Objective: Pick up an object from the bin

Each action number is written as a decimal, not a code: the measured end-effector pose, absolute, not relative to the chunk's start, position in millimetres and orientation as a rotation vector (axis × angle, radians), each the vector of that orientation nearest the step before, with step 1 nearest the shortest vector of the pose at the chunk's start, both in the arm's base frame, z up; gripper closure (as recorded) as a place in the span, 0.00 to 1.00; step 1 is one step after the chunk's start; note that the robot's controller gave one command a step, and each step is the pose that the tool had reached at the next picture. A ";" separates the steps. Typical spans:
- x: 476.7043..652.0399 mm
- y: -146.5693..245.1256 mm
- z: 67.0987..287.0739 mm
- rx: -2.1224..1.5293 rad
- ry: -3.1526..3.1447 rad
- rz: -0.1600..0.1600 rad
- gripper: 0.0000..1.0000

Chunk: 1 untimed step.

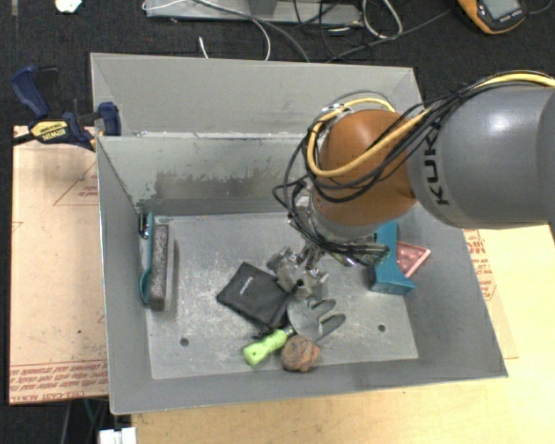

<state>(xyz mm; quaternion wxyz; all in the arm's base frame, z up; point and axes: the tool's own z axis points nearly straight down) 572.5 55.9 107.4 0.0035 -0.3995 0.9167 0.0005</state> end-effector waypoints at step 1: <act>587.9 48.4 93.9 -1.731 2.604 -0.005 1.00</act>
Offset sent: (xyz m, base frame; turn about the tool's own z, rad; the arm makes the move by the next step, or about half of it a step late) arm 0.0497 0.0020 0.2705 -0.1560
